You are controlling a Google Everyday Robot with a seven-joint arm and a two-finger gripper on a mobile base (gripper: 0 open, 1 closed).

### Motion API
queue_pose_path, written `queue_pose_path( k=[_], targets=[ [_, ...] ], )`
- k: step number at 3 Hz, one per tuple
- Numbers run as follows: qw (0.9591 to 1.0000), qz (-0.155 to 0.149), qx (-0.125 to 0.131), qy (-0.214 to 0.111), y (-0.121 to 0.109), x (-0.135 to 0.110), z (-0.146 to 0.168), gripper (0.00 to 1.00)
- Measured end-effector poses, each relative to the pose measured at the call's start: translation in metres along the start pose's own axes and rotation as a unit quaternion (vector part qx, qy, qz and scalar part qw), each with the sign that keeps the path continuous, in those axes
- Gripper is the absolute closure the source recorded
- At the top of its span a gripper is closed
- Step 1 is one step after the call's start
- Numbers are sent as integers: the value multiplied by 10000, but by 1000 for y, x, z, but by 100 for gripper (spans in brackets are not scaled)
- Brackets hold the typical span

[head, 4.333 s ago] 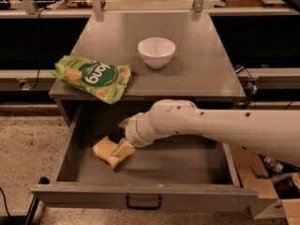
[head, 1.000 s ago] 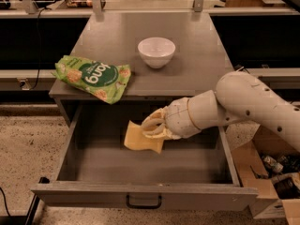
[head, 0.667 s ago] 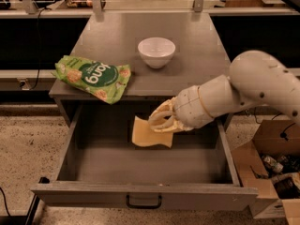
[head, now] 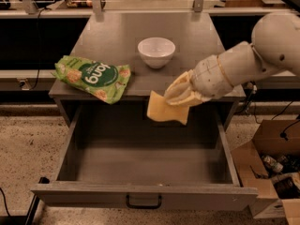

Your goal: Pick sponge from top drawer and place on counter

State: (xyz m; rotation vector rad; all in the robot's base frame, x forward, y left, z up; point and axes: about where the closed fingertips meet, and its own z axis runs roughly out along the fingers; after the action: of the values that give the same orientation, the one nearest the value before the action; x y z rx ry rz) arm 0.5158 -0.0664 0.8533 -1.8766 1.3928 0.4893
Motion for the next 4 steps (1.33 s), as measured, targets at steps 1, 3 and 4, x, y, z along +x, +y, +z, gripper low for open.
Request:
queue_pose_path(
  k=[1,3,4],
  targets=[
    [9979,629,171,9,-31,16,-22,100],
    [9693,2231,775,-677,-70,50,-47,100],
    [9492,2871,948,-871,-83,63,-57,100]
  ],
)
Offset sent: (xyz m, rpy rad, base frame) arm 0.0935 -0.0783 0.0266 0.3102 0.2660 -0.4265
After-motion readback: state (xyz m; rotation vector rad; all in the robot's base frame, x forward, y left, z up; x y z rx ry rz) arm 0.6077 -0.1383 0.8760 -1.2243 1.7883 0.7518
